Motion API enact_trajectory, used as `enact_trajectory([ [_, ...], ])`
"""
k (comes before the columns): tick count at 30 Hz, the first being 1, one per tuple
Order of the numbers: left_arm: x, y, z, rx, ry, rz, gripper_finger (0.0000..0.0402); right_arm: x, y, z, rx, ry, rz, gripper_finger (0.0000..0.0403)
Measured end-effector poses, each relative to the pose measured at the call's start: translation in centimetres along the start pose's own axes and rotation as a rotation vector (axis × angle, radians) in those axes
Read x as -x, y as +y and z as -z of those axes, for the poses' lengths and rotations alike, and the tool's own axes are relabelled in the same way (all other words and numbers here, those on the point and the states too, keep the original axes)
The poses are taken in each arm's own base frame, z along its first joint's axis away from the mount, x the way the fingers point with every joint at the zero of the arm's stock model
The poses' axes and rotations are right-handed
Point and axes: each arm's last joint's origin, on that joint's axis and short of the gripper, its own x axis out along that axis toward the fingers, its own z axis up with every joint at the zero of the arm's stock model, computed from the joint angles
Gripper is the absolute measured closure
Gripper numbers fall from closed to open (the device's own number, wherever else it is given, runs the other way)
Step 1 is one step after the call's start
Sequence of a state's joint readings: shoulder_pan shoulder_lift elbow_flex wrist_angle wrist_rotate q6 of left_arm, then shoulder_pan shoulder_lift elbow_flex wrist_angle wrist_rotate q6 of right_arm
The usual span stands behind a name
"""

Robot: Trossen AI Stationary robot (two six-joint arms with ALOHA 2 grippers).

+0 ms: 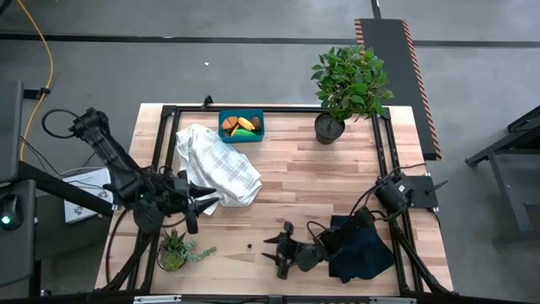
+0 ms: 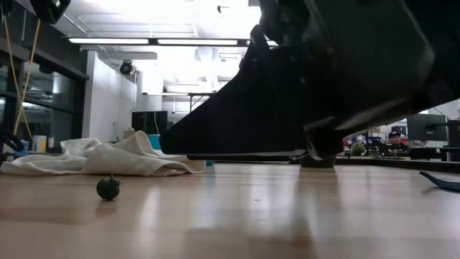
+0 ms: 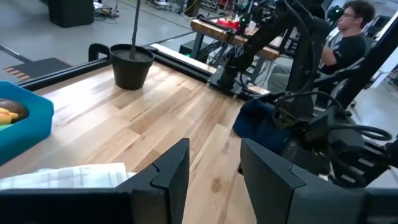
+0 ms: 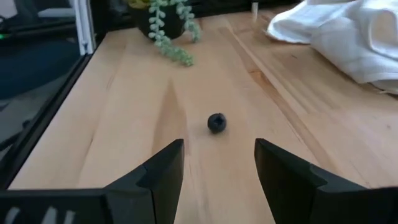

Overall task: Pick and placing Produce into tupperware
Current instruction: Put the blackberry into the blue bin

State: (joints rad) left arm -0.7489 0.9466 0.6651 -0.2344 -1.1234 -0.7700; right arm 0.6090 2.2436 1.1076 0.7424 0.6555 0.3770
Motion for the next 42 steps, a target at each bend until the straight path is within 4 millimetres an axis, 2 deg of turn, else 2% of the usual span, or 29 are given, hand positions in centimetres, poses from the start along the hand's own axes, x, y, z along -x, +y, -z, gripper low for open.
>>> enact_trajectory([
  [11, -0.5, -0.4, 0.9, 0.009, 0.014, -0.013, 0.027, -0.8, -0.9, -0.2, 0.053, 0.004, -0.02, 0.0214],
  [16, -0.5, -0.5, 0.9, 0.011, 0.023, -0.006, 0.027, -1.5, -1.5, 0.4, 0.05, 0.006, -0.016, 0.0214],
  [42, -0.5, -0.5, 1.0, 0.0, 0.03, -0.002, 0.0271, -2.2, -2.2, -0.3, 0.099, -0.012, -0.095, 0.0214],
])
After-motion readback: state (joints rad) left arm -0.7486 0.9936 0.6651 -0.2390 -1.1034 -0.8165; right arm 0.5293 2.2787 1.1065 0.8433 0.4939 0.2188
